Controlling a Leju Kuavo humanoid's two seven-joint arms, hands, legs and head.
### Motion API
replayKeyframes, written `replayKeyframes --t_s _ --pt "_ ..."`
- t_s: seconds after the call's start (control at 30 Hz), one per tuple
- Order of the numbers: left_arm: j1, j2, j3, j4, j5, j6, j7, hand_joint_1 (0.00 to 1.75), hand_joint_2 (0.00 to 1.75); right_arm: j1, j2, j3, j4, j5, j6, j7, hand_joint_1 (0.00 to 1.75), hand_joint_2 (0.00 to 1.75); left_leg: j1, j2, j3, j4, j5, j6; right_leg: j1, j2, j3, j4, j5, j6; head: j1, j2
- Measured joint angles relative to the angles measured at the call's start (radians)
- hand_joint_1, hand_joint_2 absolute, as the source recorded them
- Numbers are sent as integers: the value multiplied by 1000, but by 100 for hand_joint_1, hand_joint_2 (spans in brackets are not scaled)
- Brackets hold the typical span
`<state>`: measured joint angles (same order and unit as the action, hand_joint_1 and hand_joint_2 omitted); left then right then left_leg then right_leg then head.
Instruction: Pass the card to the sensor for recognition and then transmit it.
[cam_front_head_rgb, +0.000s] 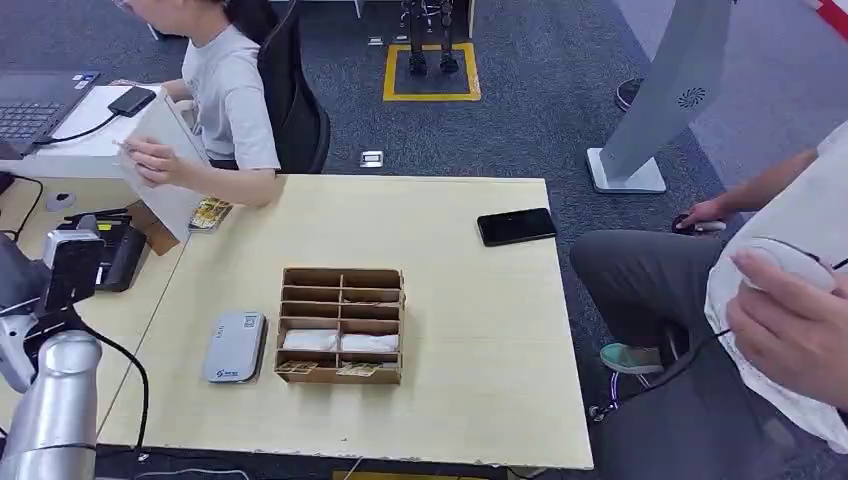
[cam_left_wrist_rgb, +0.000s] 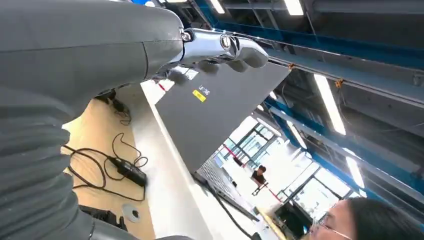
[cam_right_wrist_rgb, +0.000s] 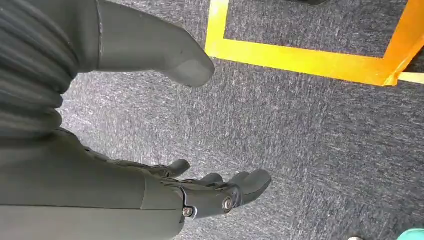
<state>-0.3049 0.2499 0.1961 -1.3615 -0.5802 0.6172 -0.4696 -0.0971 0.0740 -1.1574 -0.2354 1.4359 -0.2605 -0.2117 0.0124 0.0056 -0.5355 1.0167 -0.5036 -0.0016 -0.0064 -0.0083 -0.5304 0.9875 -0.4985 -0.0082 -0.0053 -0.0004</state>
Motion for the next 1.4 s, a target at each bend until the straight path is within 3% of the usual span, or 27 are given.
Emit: replayKeyframes --t_s 0.3,0.43,0.53,0.7,0.8,0.9,1.0,1.1,1.4 --pt "0 -4 -5 6 19 -35 35 0 175 1 0 0 0 -4 -2 1 0 175 0 0 0 0 0 0 0 0 0 0 0 0 0 0" --pt "5 -11 -20 6 85 -133 63 0 175 5 0 0 0 -21 -6 1 0 175 0 0 0 0 0 0 0 0 0 0 0 0 0 0" --pt "66 -10 -58 -39 90 -243 38 0 175 12 0 0 0 -24 -5 2 0 175 0 2 0 0 0 0 0 2 0 0 0 0 0 0" --pt "223 -10 -212 -187 -90 -288 -14 0 175 24 0 -5 0 -39 -4 4 0 175 -1 2 -2 0 -2 2 0 2 -2 -2 0 0 0 0" --pt "251 -13 -337 -232 -257 -248 -3 0 175 22 0 -5 0 -39 -3 -7 0 175 -1 1 -3 0 -2 2 0 1 -2 -2 0 1 0 0" --pt "238 -17 -485 -244 -348 -216 40 0 175 21 0 -6 0 -35 -3 -23 0 175 -1 1 -3 1 -2 3 -1 1 -2 -2 2 3 0 0" --pt "223 -20 -636 -243 -372 -217 54 0 175 14 0 -6 0 -35 -5 -30 0 175 -1 2 -3 1 -2 3 -1 2 -2 -2 2 3 0 0" --pt "221 -21 -735 -241 -380 -217 63 0 175 16 0 -6 0 -35 -4 -14 0 175 -1 3 -3 2 -2 3 -1 3 -2 -2 2 4 0 0" --pt "220 -10 -828 -238 -337 -212 63 0 175 18 0 -7 0 -35 -1 22 0 175 -1 3 -3 1 -2 3 -1 3 -3 -1 2 3 0 0"
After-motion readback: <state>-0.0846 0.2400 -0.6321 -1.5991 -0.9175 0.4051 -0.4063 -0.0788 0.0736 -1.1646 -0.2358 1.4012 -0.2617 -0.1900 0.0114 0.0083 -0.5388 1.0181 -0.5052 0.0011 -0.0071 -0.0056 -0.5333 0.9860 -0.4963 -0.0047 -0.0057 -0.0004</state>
